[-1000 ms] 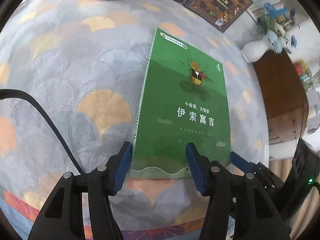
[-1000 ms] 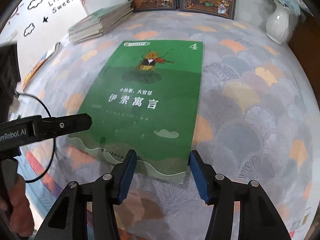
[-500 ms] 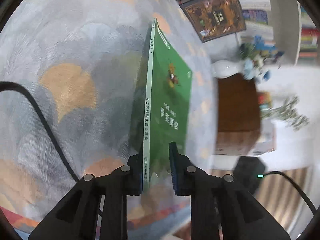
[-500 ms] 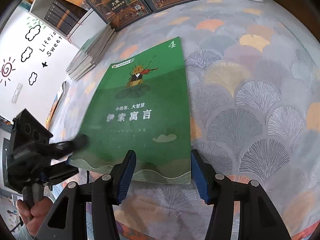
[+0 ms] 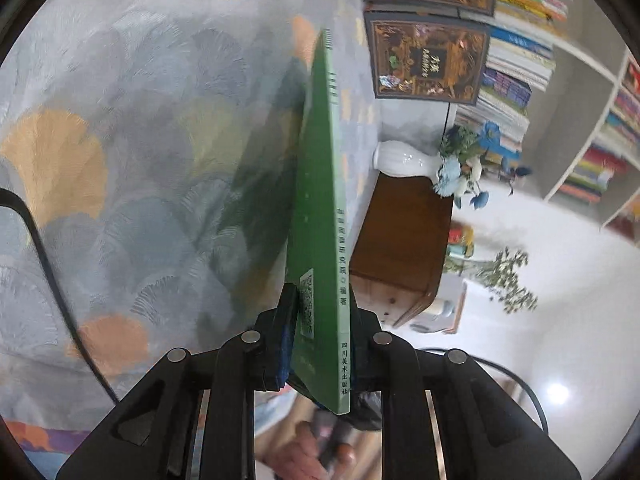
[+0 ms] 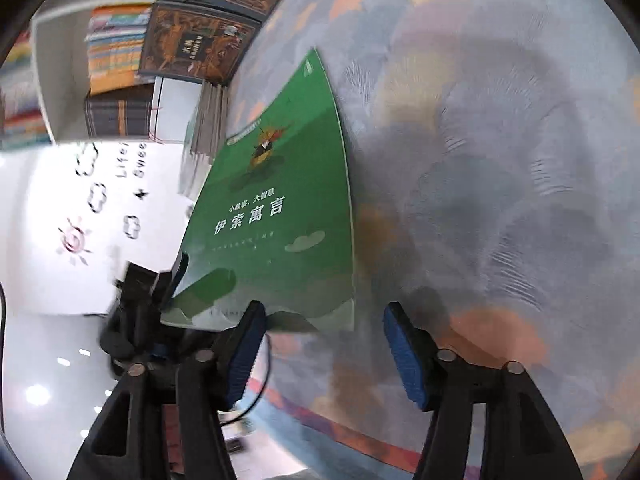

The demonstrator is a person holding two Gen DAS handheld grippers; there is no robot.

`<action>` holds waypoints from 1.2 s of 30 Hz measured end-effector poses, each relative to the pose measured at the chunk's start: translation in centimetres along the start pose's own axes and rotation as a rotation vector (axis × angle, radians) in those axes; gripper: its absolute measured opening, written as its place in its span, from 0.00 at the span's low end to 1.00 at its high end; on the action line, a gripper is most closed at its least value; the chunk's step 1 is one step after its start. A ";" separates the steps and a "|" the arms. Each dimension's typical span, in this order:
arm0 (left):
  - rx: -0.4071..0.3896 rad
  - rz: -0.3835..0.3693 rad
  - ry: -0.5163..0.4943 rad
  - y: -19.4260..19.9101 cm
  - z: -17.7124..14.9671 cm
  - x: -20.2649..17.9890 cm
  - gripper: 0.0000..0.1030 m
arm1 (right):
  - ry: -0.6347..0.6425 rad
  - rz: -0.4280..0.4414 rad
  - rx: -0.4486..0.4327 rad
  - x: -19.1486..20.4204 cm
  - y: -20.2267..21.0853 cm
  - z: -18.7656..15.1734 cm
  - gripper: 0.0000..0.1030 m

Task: Organize books

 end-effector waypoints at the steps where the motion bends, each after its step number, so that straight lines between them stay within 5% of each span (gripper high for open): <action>1: 0.006 -0.009 0.015 0.1 -0.1 0.1 0.15 | -0.006 0.021 -0.006 0.2 -0.2 0.2 0.59; 3: 0.015 -0.019 0.042 0.1 -0.2 0.2 0.15 | -0.024 0.085 -0.020 1.0 -1.1 0.9 0.59; 6: 0.033 0.010 0.041 0.2 -0.3 0.6 0.15 | -0.022 0.123 -0.059 2.2 -1.1 1.5 0.36; 10: 0.042 0.125 -0.027 0.1 -0.3 1.3 0.15 | 0.156 -0.076 -0.117 3.2 -0.3 1.5 0.29; 14: 0.019 0.363 -0.225 0.1 -0.5 1.4 0.15 | 0.367 -0.287 -0.153 4.9 -0.3 1.2 0.28; 22: -0.042 0.562 -0.544 2.5 -0.9 -1.2 0.15 | 0.616 -0.486 -0.208 7.8 -1.1 -1.3 0.28; 30: -0.039 0.561 -0.692 6.5 0.2 -3.6 0.15 | 0.750 -0.571 -0.247 11.8 -2.5 -3.7 0.28; 36: -0.076 0.451 -0.717 11.8 2.7 -6.6 0.16 | 0.733 -0.494 -0.324 17.7 -4.1 -2.6 0.28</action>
Point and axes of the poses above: each gripper's, at about its wrist camera, not at the fingertips, and y roughly against the way its jaws point, x to its left, z to its top, the point moved 10 cm from there along -y, roughly the way its jaws point, and after that the axes turned 2 degrees about z, right-handed, at the moved point
